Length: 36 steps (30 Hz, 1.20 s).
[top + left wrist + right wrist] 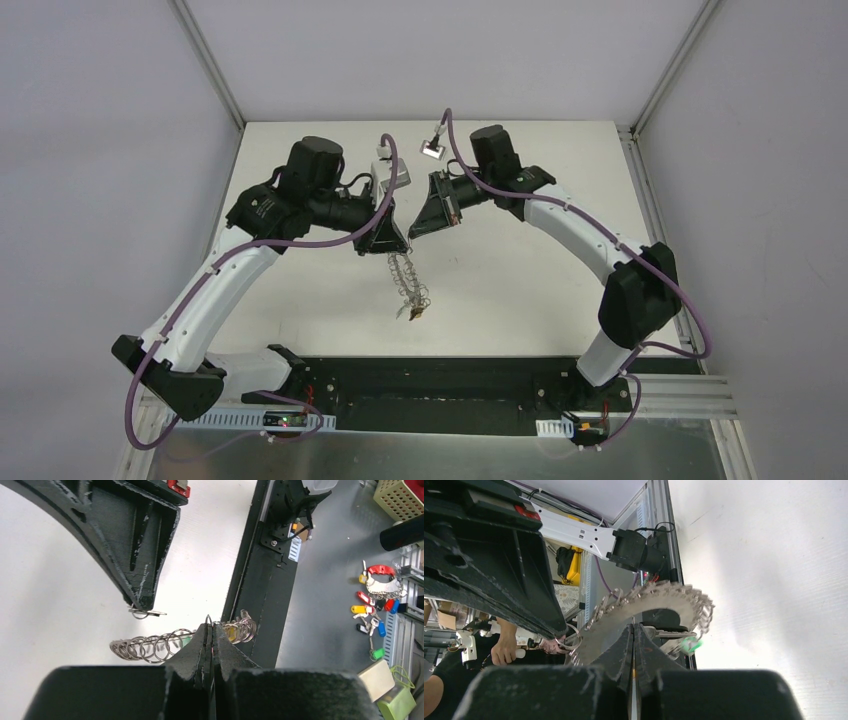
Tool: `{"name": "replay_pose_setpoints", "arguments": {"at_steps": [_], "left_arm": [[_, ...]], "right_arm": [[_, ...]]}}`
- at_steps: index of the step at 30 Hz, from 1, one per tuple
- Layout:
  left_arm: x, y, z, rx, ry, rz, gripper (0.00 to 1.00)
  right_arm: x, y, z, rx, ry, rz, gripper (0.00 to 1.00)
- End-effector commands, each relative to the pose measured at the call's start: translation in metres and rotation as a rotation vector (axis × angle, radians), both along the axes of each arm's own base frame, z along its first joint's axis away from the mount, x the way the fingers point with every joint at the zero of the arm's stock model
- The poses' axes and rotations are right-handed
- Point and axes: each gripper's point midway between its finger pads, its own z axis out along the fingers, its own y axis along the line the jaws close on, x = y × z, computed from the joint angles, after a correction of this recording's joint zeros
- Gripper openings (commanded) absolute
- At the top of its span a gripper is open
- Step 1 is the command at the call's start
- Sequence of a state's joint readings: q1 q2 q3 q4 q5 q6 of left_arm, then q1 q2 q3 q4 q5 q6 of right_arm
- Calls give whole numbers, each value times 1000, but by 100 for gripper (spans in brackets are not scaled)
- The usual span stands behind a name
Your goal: Put the keys on the keyring
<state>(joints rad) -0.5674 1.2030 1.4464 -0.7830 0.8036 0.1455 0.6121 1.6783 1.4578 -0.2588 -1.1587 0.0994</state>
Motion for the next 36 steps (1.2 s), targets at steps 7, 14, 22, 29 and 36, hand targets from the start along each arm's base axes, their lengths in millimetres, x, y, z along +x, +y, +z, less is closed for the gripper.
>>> {"name": "replay_pose_setpoints", "arguments": {"at_steps": [7, 14, 22, 29, 36], "left_arm": [[21, 16, 17, 30, -147, 111, 0], [21, 18, 10, 48, -159, 104, 0], [19, 18, 9, 46, -161, 91, 0], [18, 17, 8, 48, -162, 81, 0], [12, 16, 10, 32, -157, 50, 0]], "right_arm": [[-14, -24, 36, 109, -85, 29, 0], [-21, -26, 49, 164, -42, 78, 0], [-30, -14, 46, 169, 5, 128, 0], [-37, -5, 40, 159, 33, 167, 0], [-36, 1, 31, 142, 64, 178, 0]]}}
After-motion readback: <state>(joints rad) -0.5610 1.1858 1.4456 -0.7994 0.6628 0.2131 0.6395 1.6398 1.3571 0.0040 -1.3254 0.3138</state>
